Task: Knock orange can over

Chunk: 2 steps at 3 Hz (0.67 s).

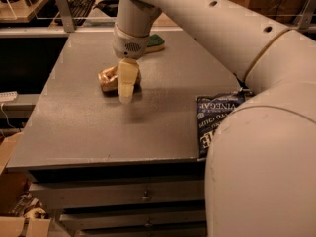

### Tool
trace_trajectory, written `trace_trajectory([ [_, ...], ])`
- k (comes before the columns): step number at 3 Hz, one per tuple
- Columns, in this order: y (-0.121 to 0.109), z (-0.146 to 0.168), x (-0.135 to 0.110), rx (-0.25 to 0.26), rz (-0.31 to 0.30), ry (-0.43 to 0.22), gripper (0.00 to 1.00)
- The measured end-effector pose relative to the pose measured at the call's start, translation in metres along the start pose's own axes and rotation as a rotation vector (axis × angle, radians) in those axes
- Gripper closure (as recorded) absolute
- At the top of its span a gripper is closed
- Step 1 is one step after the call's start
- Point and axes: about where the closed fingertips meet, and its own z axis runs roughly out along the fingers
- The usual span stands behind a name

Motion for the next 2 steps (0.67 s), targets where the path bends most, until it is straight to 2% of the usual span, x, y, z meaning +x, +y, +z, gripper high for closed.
trace_trajectory([
  [1, 0.009, -0.004, 0.008, 0.010, 0.021, -0.126, 0.00],
  [2, 0.012, -0.026, 0.029, 0.078, 0.053, -0.320, 0.00],
])
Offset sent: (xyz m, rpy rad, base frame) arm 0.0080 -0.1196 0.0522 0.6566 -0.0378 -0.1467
